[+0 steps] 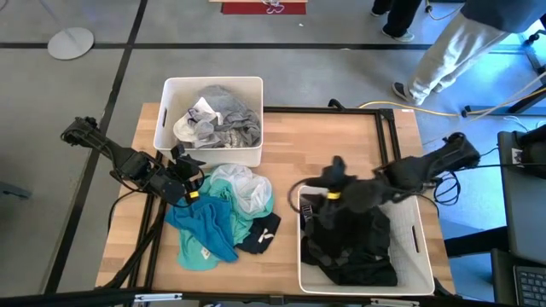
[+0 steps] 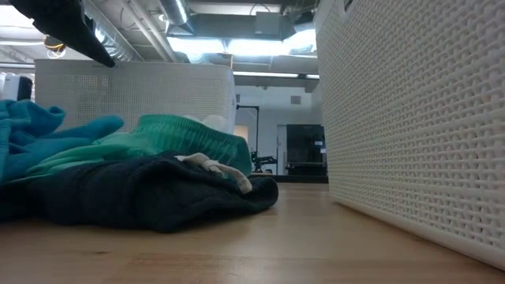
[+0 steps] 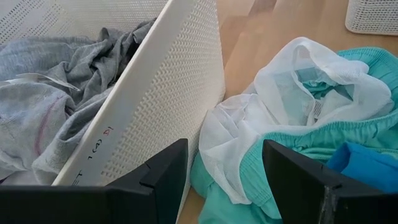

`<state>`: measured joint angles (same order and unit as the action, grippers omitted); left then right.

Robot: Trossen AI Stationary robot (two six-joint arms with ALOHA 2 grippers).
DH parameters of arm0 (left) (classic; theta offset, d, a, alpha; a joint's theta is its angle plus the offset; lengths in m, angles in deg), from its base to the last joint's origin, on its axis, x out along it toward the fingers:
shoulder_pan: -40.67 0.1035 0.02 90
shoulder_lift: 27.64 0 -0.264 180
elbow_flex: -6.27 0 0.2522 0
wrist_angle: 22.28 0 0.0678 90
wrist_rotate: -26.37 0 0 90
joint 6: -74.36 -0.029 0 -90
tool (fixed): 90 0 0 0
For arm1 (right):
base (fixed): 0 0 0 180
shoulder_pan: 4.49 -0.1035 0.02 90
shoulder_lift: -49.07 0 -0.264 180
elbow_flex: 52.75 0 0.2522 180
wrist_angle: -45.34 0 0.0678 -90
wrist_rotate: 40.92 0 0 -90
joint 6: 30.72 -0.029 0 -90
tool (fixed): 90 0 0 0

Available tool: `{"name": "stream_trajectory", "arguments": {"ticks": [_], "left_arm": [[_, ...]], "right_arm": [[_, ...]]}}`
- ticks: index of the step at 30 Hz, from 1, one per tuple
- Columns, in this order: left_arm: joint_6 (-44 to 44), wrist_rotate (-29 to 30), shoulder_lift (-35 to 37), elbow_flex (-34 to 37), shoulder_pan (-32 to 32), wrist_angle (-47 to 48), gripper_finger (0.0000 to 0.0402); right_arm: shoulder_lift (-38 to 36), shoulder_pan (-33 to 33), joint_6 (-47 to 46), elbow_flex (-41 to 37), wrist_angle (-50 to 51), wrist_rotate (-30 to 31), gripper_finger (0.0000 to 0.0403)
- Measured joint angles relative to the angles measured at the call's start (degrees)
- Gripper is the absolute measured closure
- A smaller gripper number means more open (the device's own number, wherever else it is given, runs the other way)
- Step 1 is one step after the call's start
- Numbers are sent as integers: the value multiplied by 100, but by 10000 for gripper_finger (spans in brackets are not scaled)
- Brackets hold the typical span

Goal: Sort clothes
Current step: Put the black shorts into the bottom right laundry bin

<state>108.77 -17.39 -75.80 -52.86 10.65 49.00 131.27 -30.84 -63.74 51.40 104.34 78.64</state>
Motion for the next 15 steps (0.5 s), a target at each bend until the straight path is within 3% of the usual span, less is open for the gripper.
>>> {"name": "stream_trajectory", "arguments": {"ticks": [7, 11, 15], "left_arm": [[-28, 0, 0, 0, 2, -11, 205], [-30, 0, 0, 0, 1, -11, 205], [-32, 0, 0, 0, 0, -11, 205]], "right_arm": [[732, 671, 1256, -4, -1305, -470, 235], [1105, 1037, 1441, -4, -1887, -1307, 224], [1543, 1288, 1598, -4, -2489, -2548, 178]]}}
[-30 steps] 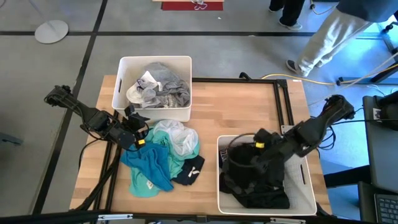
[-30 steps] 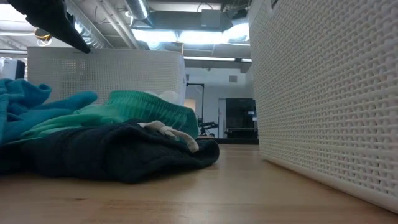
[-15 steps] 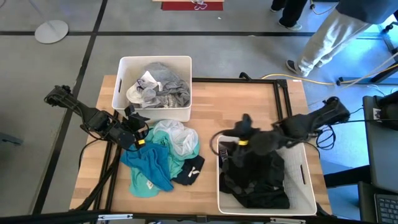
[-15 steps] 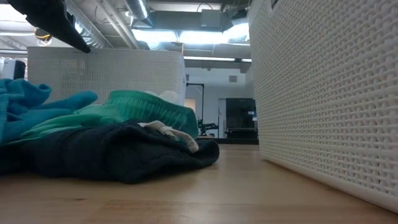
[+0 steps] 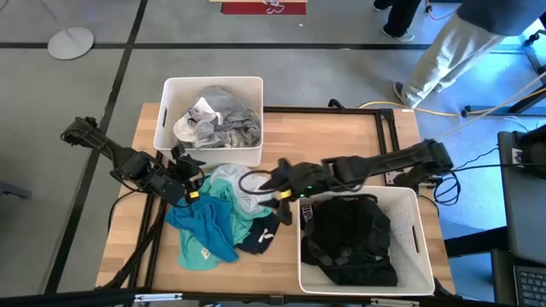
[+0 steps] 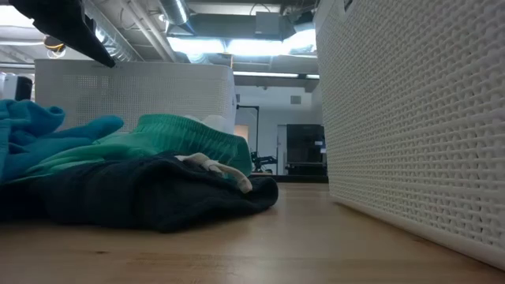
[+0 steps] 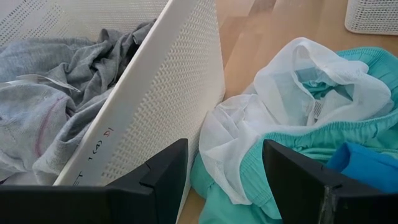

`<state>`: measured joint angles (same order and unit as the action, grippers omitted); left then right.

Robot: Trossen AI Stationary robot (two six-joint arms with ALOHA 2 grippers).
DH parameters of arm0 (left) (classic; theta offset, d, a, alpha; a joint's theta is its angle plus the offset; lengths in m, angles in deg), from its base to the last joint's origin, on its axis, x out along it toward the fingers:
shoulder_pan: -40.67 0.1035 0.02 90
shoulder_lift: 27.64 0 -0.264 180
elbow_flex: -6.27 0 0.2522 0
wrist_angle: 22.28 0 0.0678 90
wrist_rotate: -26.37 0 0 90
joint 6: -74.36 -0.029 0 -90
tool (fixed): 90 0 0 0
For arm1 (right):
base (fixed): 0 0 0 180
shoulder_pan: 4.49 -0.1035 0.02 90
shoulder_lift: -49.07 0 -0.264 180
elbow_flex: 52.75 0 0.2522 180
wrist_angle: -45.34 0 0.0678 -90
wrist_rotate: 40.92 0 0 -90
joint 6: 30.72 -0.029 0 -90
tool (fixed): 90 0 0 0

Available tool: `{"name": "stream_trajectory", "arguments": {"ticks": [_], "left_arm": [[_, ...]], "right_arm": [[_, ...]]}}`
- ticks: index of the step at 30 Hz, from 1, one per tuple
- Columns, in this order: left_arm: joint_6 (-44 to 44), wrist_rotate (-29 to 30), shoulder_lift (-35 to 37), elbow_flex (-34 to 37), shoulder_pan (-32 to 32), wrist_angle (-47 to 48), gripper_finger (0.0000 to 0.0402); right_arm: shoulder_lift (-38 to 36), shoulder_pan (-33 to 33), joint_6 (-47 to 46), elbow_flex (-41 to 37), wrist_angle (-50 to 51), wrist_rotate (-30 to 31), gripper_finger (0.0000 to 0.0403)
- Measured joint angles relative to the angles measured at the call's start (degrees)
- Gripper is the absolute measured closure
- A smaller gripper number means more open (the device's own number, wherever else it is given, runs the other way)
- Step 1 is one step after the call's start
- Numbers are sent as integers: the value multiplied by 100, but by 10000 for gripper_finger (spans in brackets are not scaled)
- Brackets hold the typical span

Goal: Sort clothes
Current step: Put the black shorts into the bottom right laundry bin

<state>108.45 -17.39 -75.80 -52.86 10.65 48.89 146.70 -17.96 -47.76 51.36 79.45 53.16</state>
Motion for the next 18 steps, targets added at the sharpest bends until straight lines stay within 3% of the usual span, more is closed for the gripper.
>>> {"name": "stream_trajectory", "arguments": {"ticks": [3, 8, 18], "left_arm": [[-49, 0, 0, 0, 1, 0, 205], [-79, 1, 0, 0, 1, 0, 205], [-76, 2, 0, 0, 1, -2, 205]], "right_arm": [[293, 58, 226, 0, -315, -545, 136], [738, 92, 415, 2, -286, -773, 90], [1601, 77, 692, 2, -168, -828, 82]]}}
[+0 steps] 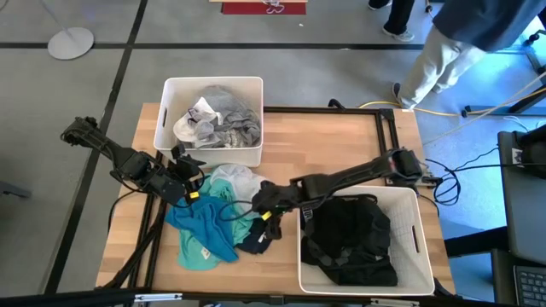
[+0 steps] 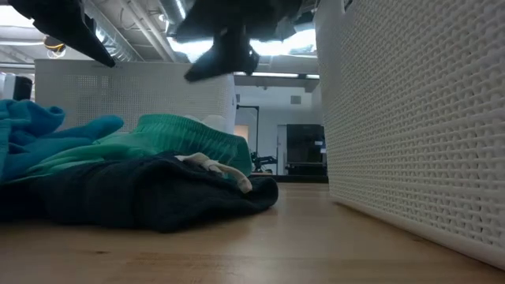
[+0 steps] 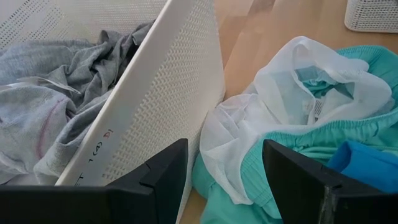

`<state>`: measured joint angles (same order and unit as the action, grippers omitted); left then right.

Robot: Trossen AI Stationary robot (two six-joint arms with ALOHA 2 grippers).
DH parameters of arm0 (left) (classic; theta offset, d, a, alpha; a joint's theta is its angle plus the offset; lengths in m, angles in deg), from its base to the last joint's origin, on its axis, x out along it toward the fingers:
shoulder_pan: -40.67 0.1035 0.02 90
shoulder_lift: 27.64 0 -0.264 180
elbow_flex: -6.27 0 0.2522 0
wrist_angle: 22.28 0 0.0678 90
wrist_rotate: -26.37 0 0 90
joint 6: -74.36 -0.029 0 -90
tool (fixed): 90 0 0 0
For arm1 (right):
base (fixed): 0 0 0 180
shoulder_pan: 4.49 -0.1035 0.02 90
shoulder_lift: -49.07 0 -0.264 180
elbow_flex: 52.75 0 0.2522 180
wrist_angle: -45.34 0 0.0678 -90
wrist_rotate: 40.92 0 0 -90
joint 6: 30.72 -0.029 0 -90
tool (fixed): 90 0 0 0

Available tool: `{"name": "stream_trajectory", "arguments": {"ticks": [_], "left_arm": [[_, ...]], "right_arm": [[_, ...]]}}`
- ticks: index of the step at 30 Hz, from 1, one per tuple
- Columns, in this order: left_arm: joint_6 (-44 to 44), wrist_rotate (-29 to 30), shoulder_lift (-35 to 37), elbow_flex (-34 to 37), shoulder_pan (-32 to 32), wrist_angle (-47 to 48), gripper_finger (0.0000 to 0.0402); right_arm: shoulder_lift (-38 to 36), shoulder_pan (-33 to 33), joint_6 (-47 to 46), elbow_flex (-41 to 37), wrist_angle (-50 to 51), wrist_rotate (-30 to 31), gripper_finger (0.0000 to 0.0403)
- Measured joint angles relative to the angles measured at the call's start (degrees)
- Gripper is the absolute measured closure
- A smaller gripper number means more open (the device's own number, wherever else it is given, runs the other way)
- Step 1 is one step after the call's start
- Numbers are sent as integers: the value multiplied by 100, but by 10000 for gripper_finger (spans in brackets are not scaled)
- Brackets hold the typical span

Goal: Sort clothes
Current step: Put the black shorts into the bottom right laundry bin

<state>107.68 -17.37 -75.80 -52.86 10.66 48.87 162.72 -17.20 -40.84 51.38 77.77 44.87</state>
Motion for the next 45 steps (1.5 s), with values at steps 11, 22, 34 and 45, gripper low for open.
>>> {"name": "stream_trajectory", "arguments": {"ticks": [11, 22, 34, 45], "left_arm": [[11, 0, 0, 0, 1, 0, 205], [11, 2, -4, 0, 0, 1, 205], [11, 2, -4, 0, -1, 2, 205], [-35, 80, 0, 0, 1, -2, 205]], "right_arm": [[528, 2, 214, 8, -43, -717, 81], [625, -39, 749, 26, -113, -1206, 118], [510, 68, 423, 62, -74, -597, 134], [1157, 597, -200, 1760, 873, 342, 134]]}}
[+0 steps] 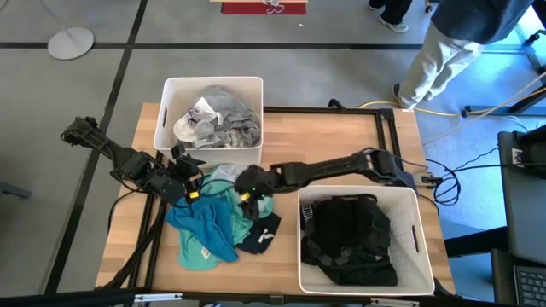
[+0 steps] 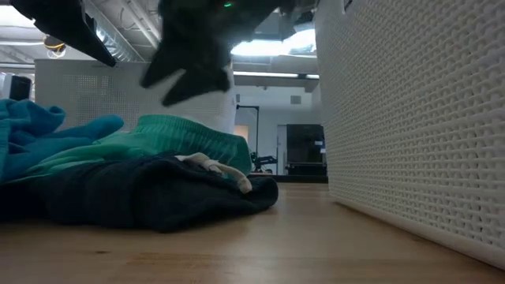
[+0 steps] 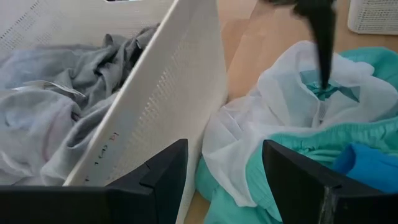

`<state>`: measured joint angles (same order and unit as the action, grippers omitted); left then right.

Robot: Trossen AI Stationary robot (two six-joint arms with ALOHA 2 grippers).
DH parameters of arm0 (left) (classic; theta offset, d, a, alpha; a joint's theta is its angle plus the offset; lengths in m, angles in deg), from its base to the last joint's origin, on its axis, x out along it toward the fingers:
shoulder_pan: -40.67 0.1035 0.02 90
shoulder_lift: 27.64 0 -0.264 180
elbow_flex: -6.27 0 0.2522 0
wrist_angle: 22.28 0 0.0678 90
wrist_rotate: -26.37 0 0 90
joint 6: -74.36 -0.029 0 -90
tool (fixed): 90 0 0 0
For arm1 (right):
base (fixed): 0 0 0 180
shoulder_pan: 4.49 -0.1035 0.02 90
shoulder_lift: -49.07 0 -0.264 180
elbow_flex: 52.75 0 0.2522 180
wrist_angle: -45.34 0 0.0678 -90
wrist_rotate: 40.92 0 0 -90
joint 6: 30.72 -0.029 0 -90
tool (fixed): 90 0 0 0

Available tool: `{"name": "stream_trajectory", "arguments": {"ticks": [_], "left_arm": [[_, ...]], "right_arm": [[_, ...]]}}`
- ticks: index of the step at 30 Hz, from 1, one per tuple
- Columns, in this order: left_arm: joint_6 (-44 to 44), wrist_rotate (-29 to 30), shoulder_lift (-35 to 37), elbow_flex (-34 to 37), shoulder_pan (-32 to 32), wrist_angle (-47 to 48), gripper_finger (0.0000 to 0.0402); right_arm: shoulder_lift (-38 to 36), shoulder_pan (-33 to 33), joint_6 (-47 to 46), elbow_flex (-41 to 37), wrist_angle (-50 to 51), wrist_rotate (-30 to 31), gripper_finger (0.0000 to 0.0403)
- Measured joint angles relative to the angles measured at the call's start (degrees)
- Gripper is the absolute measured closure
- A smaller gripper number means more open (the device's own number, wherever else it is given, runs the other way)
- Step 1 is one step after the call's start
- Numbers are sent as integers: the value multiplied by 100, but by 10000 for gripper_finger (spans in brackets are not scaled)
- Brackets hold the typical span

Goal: Sort clothes
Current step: Put the black shorts into the bottom right laundry bin

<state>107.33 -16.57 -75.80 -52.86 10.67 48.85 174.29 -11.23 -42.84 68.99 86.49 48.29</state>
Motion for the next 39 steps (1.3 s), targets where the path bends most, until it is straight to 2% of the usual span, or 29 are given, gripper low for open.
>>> {"name": "stream_trajectory", "arguments": {"ticks": [4, 8, 21, 27, 34, 39], "left_arm": [[2, 9, 0, 0, -2, 2, 205], [-4, 7, 0, 0, 0, 32, 205], [-62, 29, 0, 0, -2, 8, 205], [-46, 29, 0, 0, 0, 8, 205], [-23, 27, 0, 0, 0, 2, 205], [-23, 28, 0, 0, -2, -9, 205]], "right_arm": [[317, 57, -143, 137, -631, -560, 134], [643, -121, -80, 80, -224, -1163, 134], [567, -737, 467, 110, 131, -1789, 134], [567, -875, 1114, 110, 441, -1732, 134], [648, -838, 1564, 110, 1313, -878, 134], [888, -825, 1610, 110, 1362, -593, 134]]}}
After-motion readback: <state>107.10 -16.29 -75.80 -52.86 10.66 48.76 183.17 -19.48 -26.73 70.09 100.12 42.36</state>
